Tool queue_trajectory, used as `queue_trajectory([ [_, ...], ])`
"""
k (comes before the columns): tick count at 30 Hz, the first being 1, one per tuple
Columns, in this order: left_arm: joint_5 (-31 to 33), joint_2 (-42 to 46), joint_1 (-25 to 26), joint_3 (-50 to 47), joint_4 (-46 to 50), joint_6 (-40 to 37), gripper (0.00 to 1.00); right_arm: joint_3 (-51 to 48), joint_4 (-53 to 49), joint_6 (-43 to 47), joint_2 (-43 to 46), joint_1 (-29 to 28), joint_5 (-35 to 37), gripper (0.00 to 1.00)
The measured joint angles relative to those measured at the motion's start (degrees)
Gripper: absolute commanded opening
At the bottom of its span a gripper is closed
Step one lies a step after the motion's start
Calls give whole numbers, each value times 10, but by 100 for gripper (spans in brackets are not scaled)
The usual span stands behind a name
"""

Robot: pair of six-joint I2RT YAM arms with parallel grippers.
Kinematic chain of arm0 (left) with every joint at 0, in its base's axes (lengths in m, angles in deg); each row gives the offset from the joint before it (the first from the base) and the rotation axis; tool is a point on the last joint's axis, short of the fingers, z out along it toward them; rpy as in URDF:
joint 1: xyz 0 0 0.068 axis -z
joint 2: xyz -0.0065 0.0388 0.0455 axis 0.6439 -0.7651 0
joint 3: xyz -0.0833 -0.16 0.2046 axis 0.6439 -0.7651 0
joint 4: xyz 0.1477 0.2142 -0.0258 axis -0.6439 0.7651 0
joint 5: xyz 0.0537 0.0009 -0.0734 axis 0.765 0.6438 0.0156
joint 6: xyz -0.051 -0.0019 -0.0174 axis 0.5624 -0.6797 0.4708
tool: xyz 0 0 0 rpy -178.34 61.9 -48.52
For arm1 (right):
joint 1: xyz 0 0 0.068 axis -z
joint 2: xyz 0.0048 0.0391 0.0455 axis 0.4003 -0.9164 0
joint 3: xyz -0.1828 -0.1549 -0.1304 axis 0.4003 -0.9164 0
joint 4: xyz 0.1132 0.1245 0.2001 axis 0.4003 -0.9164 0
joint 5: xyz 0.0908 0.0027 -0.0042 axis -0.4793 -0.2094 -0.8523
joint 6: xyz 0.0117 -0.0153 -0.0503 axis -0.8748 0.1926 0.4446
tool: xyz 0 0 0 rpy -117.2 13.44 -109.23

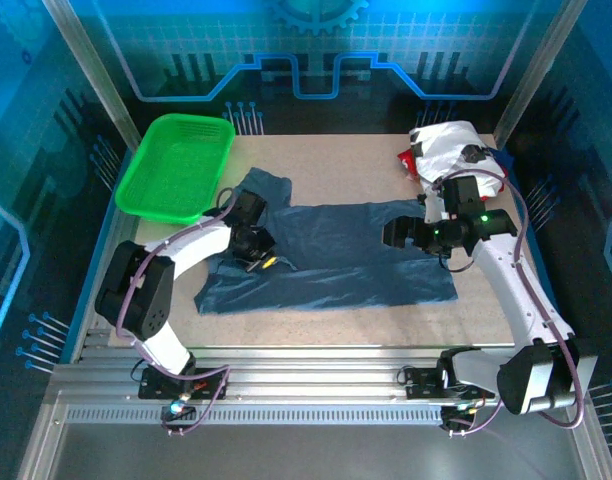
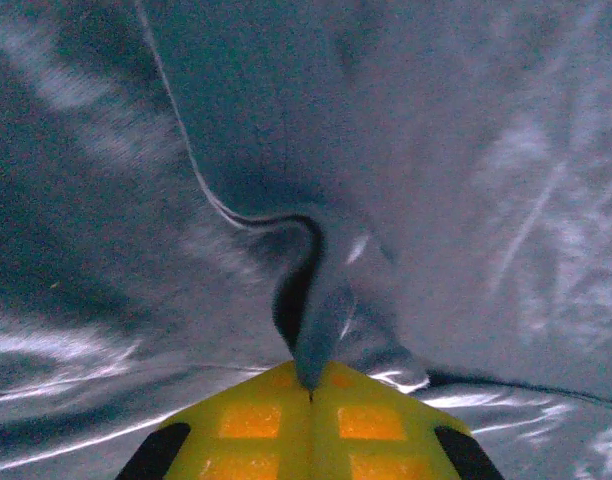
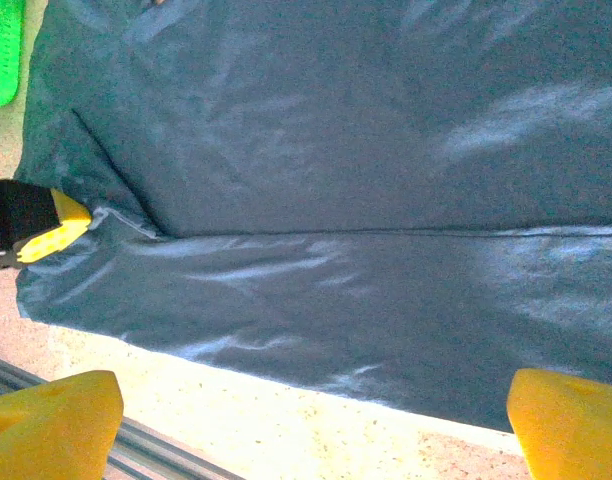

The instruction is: Fold and stack the t-shirts

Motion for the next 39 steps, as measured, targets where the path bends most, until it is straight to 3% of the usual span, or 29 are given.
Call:
queue_trajectory([
  [10,2,-108,0,122,31,-62,6,-2,1,4,-3,0,0,100],
  [14,1,-156,0,179,47,-96,14,-9,2,4,-3,0,0,100],
  [20,0,-169,0,202,51,-123,47,-29,3,4,-4,0,-1,100],
  [25,10,-113,0,200,38,-115,73,-33,6,3,-15,0,7,100],
  [30,28,8,-10,166,25,-104,73,-33,6,-10,-57,0,56,98],
  [32,37,50,-20,133,24,-103,68,-33,8,-17,-78,0,76,94],
  [35,47,76,-36,64,22,-102,53,-32,16,-38,-120,0,110,78],
  [39,65,67,-48,-42,23,-101,46,-33,31,-67,-191,1,153,68],
])
